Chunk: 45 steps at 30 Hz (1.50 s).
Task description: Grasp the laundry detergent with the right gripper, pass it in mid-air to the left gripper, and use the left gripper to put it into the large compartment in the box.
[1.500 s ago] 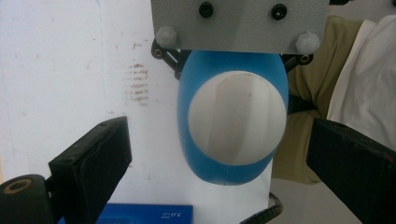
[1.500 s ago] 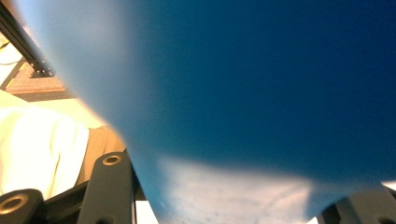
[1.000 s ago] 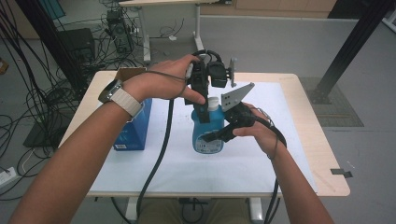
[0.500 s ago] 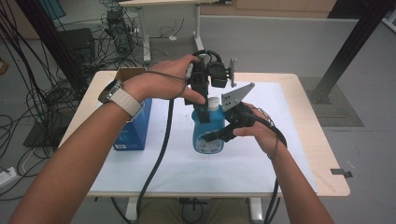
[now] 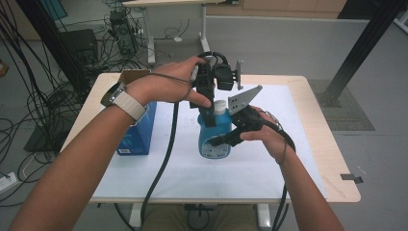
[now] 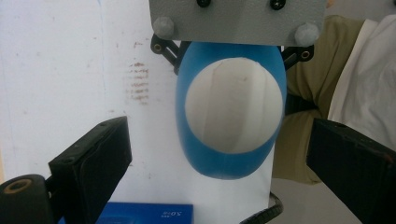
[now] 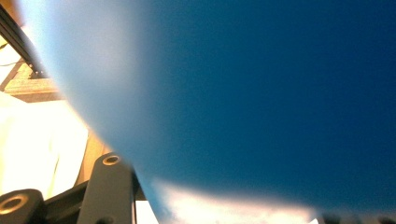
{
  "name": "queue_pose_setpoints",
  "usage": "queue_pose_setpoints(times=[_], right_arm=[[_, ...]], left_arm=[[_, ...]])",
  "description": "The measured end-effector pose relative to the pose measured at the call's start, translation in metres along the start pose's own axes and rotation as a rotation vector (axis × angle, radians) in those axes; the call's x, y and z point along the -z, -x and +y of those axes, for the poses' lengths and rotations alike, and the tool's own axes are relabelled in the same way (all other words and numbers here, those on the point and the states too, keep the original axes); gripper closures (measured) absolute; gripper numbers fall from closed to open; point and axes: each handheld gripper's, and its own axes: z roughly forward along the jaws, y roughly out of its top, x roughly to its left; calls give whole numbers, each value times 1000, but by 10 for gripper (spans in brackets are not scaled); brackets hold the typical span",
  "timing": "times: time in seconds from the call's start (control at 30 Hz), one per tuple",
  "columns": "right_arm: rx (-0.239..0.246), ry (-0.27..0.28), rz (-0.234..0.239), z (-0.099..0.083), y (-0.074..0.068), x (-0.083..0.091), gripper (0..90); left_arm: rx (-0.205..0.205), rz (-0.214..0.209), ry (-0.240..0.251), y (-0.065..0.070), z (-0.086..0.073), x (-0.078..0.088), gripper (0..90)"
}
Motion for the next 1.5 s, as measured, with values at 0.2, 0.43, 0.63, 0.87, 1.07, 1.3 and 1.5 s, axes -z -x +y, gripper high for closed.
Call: queue_pose_setpoints(times=[0.2, 0.43, 0.63, 0.87, 1.07, 1.3, 1.5], right_arm=[[-3, 0, 0, 0, 0, 0, 439], [-5, 3, 4, 0, 0, 0, 438], [-4, 0, 3, 0, 0, -1, 438], [-3, 3, -1, 0, 0, 0, 439], [1, -1, 3, 0, 0, 0, 439], [-3, 1, 4, -1, 0, -1, 440], [-7, 2, 5, 0, 0, 0, 440]], left_arm=[[1, 0, 5, 0, 0, -1, 71], [1, 0, 5, 0, 0, 0, 71], [2, -1, 4, 0, 0, -1, 71], [1, 1, 3, 0, 1, -1, 71], [1, 1, 3, 1, 3, -3, 72], [0, 3, -4, 0, 5, -5, 72], [0, 6, 2, 0, 5, -8, 72]])
